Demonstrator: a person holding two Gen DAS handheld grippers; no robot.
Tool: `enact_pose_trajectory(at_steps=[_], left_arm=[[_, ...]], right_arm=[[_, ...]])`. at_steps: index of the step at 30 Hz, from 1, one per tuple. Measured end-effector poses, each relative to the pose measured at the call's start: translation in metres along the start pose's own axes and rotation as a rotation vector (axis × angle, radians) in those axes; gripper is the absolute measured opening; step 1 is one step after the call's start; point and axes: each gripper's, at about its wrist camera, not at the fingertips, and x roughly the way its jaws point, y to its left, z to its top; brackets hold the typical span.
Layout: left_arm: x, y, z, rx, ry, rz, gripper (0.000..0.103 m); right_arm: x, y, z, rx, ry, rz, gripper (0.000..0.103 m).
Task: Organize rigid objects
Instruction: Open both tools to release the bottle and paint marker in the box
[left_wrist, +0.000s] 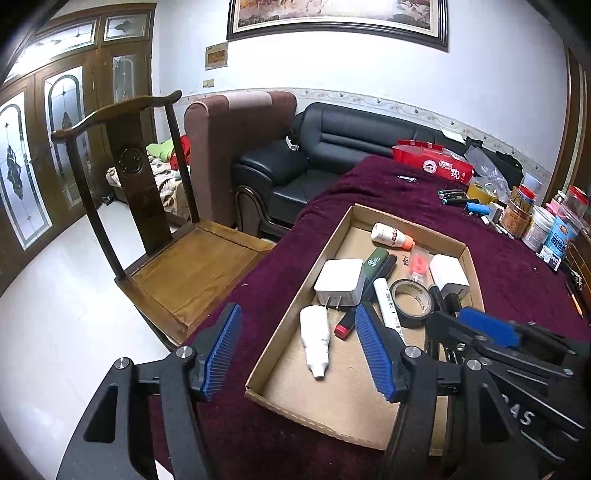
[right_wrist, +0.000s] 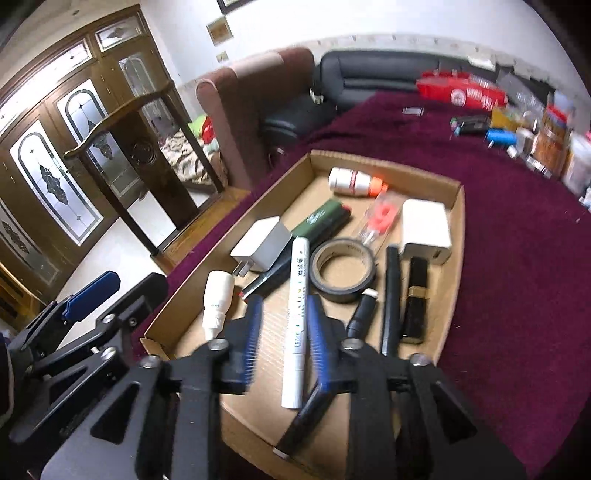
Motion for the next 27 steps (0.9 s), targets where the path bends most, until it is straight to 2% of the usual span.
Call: enact_pose_trajectory(at_steps=[3,8,12,19,23,27], left_arm=[[-0.004,-0.005,-0.001,0.009,-0.003,0.002,0.059],[-0.012,-0.015,-0.002,0.036,-0.018,0.013,0.059],[-0.020,-0.028,-0.004,0.061,-0.034,0.025,0.063],[-0.035,-0.057,-0.005,0.111,-0.081,0.054,0.074],[-0.043,-0.077,-0.006,0.146,-0.104,0.061,0.076],[-0.051,-0.097,-0.008,0.187,-0.121,0.061,0.077]], right_arm=[[-0.011,-0.001,-0.001,-0.010,-0.036,-0.015,0.046],[-0.024,-0.011,-0.004,-0.012,-0.079,-0.057,0.051],[-0.039,-0.026,-0.008,-0.017,-0.120,-0.115,0.061],[-0.058,-0.060,-0.016,0.004,-0.149,-0.190,0.065],[-0.068,-0.075,-0.021,-0.004,-0.160,-0.228,0.070],[-0.079,-0.091,-0.028,0.003,-0.172,-0.252,0.071]])
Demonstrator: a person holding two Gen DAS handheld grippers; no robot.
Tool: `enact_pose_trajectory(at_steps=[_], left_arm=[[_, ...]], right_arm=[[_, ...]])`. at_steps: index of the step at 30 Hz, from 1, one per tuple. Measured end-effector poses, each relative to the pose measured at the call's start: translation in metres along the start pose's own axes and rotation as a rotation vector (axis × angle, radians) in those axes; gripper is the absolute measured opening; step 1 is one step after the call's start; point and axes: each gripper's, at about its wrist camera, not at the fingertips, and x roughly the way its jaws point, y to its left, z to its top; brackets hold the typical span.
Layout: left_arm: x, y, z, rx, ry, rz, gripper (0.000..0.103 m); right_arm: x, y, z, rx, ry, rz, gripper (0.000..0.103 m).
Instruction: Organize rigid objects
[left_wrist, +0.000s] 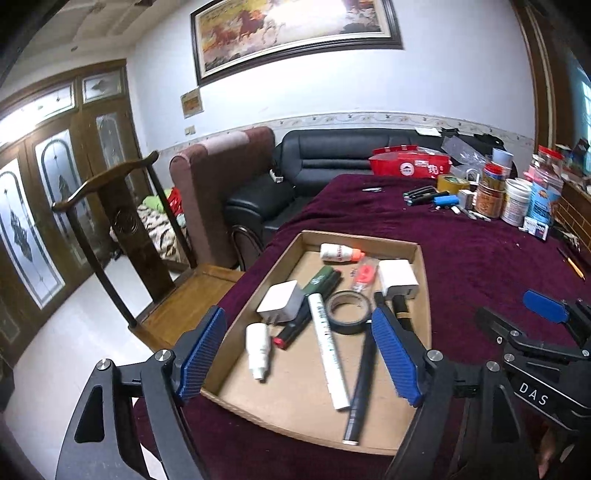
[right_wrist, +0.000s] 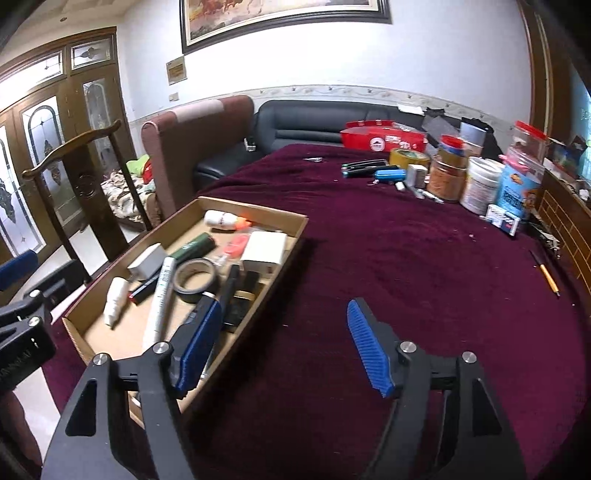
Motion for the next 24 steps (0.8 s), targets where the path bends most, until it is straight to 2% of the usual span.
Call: enact_pose_trajectory(at_steps=[12,24], left_arm=[[-0.019,-0.049,0.003,0.078,-0.040,-0.005,0.078],[-0.027,-0.071,0.002,0.120,-0.054,-0.015,0.079]], right_arm=[[-0.014,-0.055,-0.011,0.056,0.000,-0.052,0.070],[-0.020,-0.085,-0.022,0.083,0.002,-0.103,0.070]])
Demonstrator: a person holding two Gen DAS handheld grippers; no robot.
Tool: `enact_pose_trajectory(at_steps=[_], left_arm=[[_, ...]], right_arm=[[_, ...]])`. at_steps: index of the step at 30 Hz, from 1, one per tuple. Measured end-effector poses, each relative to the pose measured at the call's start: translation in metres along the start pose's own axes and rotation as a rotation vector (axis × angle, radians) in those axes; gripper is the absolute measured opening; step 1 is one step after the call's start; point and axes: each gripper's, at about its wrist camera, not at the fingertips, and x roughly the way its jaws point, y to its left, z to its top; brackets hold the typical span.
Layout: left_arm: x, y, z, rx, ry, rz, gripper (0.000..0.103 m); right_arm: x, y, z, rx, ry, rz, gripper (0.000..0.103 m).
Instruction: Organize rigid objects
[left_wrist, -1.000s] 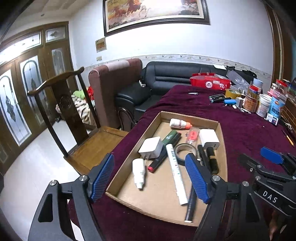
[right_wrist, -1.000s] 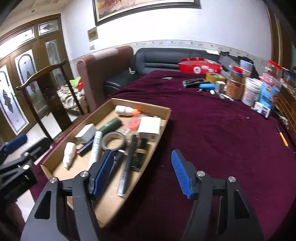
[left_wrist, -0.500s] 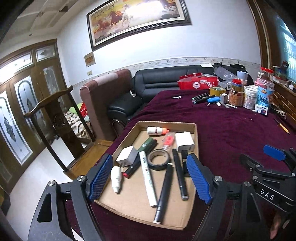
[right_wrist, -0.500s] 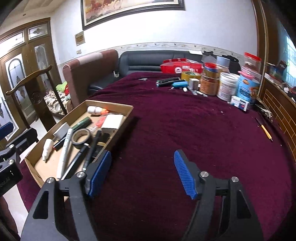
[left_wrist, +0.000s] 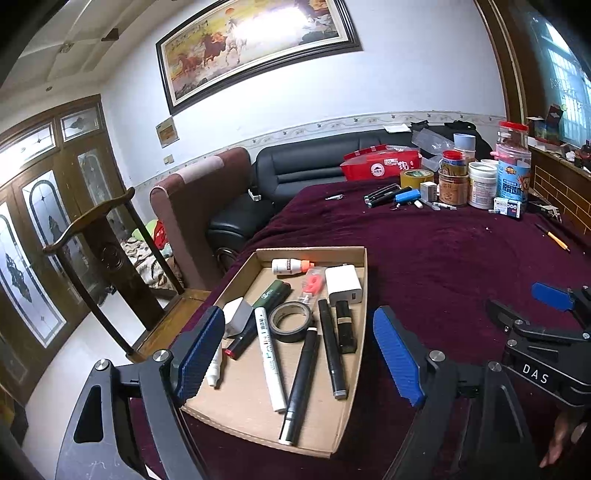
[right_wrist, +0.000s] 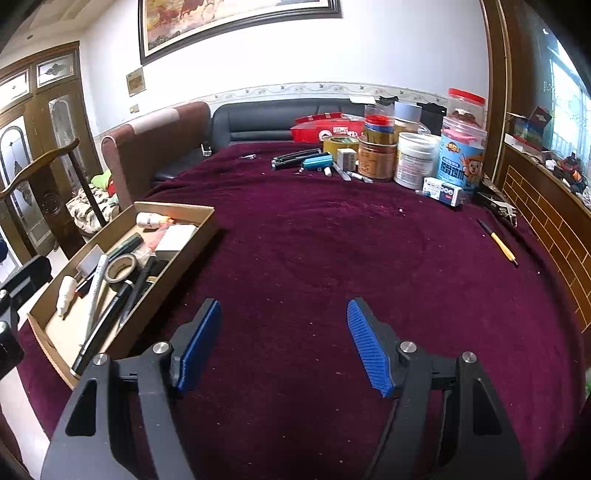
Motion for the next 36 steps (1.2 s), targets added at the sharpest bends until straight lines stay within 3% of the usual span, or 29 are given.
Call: enact_pose_trajectory(at_steps=[8,11,12,14,17,20,24,28,36], left_arm=[[-0.001,-0.002,-0.002,-0.007,-0.008,-0.010,0.079],[-0.006,0.005,-0.001,-0.041,-0.045,-0.009,0.079],[-0.009,0.008,-0.001,-0.055,-0.064,-0.010,0.082],[-0.021,0.015,0.001,-0.090,-0.128,-0.029,0.102],[-0.032,0.024,0.002,-0.135,-0.222,-0.091,0.102],[-0.030,0.036,0.007,-0.165,-0.232,-0.103,0.102],[-0.019,0.059,0.009,-0.244,-0.185,-0.114,0.102],[-0.005,0.072,0.005,-0.253,-0.135,-0.046,0.102],[0.025,0.097,-0.015,-0.319,0.005,0.023,0.102]], right_arm=[[0.003,-0.005,-0.004,0.005,0.012,-0.011,0.070],[0.003,-0.004,-0.004,0.006,0.013,-0.009,0.070],[0.003,-0.002,-0.005,0.005,0.013,-0.008,0.070],[0.002,0.002,-0.005,0.003,0.009,-0.007,0.070],[0.001,0.011,-0.005,-0.005,0.003,0.007,0.070],[0.003,0.023,-0.005,-0.025,0.012,0.019,0.070],[0.006,0.044,-0.006,-0.062,0.025,0.038,0.070],[0.007,0.060,-0.005,-0.089,0.029,0.050,0.070],[0.015,0.087,-0.003,-0.123,0.057,0.056,0.071]])
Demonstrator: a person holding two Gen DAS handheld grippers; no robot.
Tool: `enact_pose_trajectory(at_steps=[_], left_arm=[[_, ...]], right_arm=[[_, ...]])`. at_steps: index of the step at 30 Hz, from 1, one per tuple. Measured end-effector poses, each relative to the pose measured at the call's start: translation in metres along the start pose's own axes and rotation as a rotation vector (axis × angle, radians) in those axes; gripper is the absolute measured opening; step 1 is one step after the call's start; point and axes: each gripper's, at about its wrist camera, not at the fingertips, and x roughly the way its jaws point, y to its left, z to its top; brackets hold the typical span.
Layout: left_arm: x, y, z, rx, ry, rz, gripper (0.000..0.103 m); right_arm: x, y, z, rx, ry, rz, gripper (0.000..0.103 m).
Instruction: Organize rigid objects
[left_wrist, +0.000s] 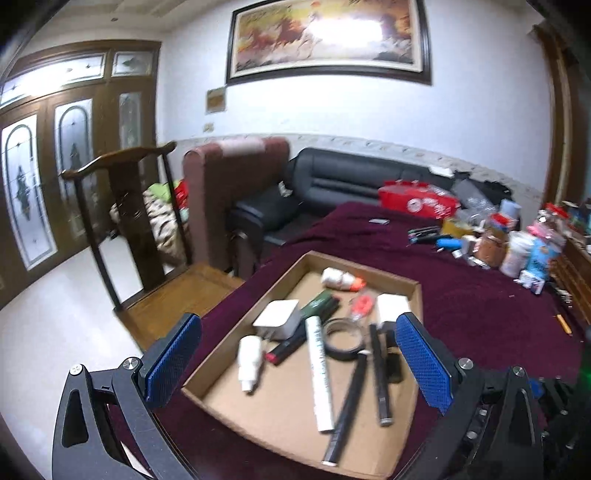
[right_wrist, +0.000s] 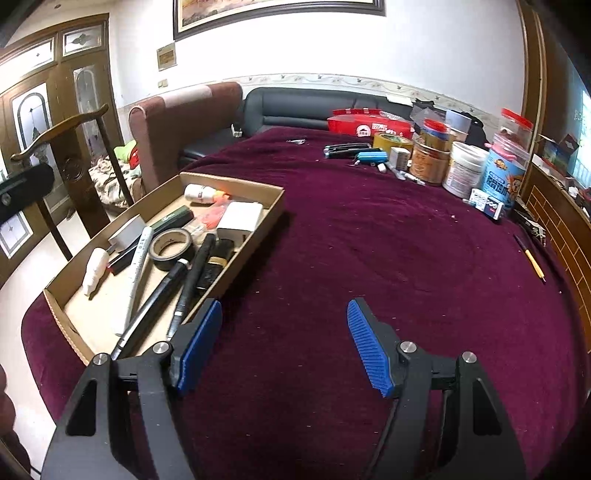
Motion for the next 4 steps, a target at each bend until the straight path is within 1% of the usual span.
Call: enact_pose_trajectory(at_steps=[2,4], left_arm=[[0.008,0.004,-0.002,-0.002,0.027,0.039,0.102],[0.016,0.009,-0.004,-0.005,0.070,0.053,0.102]], right_arm=[[0.000,0.009,0.001,-0.023,0.003,-0.005,0.071],[0.000,0.018,0.002,-0.046,0.002,-0.007,0.071]])
